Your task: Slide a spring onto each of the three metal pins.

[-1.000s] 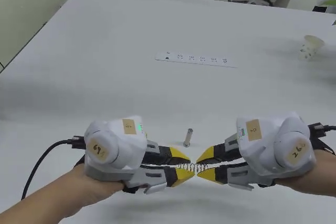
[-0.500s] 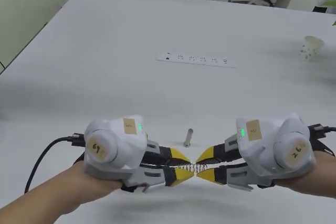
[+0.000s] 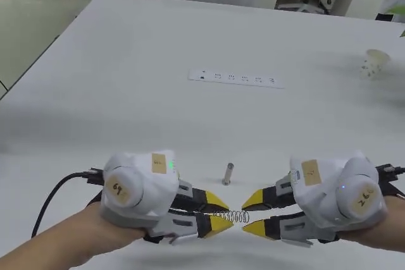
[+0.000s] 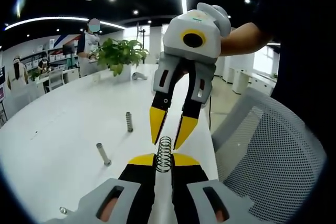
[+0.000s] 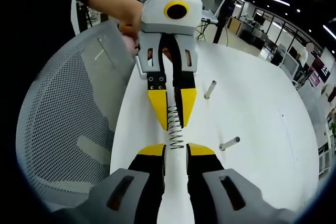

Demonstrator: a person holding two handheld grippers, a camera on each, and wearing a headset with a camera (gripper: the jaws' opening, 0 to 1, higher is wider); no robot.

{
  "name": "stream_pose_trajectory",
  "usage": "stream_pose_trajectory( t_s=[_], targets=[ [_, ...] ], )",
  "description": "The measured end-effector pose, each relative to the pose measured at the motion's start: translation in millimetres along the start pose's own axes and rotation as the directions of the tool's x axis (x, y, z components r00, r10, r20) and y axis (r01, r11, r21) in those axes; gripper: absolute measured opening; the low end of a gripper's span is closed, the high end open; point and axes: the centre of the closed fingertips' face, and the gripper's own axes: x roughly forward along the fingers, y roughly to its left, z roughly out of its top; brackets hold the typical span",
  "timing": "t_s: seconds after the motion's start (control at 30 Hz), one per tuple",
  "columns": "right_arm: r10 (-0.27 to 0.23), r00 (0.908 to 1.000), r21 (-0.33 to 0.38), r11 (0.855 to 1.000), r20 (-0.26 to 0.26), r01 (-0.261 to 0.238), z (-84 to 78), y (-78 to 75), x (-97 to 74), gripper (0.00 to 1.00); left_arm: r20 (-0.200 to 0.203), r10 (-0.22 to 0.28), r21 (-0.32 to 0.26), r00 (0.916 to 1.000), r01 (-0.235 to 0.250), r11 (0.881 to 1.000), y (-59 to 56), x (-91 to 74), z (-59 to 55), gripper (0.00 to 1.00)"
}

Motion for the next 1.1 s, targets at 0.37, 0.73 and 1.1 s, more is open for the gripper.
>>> stream_pose_trajectory(
  t_s=[0.37, 0.73, 1.1],
  targets=[
    [-0.014, 0.9999, -0.01, 1.0, -0.004, 0.014, 2.0, -2.5, -1.9, 0.07, -0.007, -0.002, -0.011, 1.0, 0.002, 1.0, 0.1, -0.3, -1.5, 0.02],
    [-0.005, 0.9983, -0.036, 0.999, 0.057, 0.007, 31.2, -1.1, -14.3, 0.07, -0.046, 0.002, -0.001, 0.999, -0.002, 1.0, 1.1, -0.2, -11.5, 0.02],
    [0.01, 0.9921, -0.028, 1.0, 0.125, -0.007, 52.6, 3.1, -12.2, 0.07, -0.044, -0.002, 0.018, 0.999, 0.003, 1.0, -1.8, 1.5, -10.2, 0.02]
  ],
)
